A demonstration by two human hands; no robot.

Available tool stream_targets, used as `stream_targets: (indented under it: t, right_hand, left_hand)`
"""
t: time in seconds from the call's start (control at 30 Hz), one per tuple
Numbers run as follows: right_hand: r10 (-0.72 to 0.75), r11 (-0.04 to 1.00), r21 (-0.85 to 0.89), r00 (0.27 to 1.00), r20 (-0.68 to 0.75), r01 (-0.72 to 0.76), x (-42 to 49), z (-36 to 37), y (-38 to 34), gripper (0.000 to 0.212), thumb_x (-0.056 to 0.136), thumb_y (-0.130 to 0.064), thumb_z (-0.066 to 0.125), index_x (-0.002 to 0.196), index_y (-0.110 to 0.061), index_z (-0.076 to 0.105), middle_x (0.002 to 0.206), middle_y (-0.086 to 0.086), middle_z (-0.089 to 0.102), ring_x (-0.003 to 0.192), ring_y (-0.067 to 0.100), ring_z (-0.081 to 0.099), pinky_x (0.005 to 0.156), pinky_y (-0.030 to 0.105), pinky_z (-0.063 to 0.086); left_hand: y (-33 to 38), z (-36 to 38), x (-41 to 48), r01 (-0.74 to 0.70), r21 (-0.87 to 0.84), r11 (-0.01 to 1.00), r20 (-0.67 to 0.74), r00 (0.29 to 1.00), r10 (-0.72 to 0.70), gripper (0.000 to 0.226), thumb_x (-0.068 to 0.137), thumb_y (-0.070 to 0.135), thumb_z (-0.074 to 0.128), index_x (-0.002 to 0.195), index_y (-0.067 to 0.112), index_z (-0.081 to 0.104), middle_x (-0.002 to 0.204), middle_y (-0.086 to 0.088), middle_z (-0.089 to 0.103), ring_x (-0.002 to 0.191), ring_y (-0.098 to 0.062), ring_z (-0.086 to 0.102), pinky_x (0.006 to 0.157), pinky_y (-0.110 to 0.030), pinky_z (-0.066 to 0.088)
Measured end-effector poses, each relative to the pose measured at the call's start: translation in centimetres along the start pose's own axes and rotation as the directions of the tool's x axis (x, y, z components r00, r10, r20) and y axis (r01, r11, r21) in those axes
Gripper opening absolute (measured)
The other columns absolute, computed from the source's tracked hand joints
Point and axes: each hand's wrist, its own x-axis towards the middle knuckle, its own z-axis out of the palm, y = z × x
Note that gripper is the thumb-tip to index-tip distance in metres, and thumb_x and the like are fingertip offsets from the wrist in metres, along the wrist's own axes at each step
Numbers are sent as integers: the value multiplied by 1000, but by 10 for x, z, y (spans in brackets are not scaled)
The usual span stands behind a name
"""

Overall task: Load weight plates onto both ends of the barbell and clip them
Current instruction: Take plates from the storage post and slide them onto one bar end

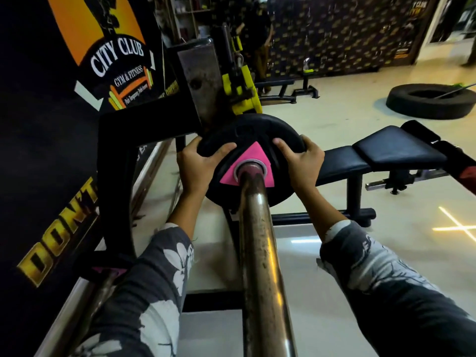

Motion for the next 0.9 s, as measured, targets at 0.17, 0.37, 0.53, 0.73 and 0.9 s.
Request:
stream_targets:
  t: [0.17,0.37,0.53,0.73,0.9]
  right_hand:
    - [-32,998,-50,999,-42,30,-1,2,0,56,62,-61,65,76,-6,65,68,8,66,65,21,62,64,39,52]
    - [-13,998,-60,999,40,16,-2,-3,-7,50,67,-54,67,82,-6,64,74,9,66,69,18,60,66,37,51]
    - [-39,995,-89,996,84,47,-19,-9,-4,45,82,-40,64,118,-16,51,112,2,61,104,12,57,91,29,48]
    - [-176,943,-259,974,146,209,-76,-36,-14,53,88,-40,53,133,-14,40,138,6,43,126,13,40,99,14,33]
    - [-220,872,-379,940,259,309,-142,-68,-39,57,87,-50,45,133,-17,39,135,6,47,125,17,42,105,33,38]
  left_hand:
    - [-2,-1,-2,-77,74,994,-16,997,78,54,63,60,72,83,11,65,78,8,65,76,-12,65,66,-27,53]
    - [2,-5,-9,-91,57,994,14,996,91,49,69,53,70,89,10,61,81,8,59,77,-7,57,66,-8,44]
    - [5,-7,-18,-166,149,975,71,985,157,52,85,37,64,124,6,49,117,-4,58,108,-14,53,83,-4,35]
    - [3,-26,-62,-330,403,854,129,944,304,56,91,39,47,134,4,40,139,-17,46,131,-29,39,111,-51,27]
    - [33,-57,-132,-345,356,868,217,934,282,53,93,40,40,134,6,41,139,-15,47,131,-27,39,109,-54,29]
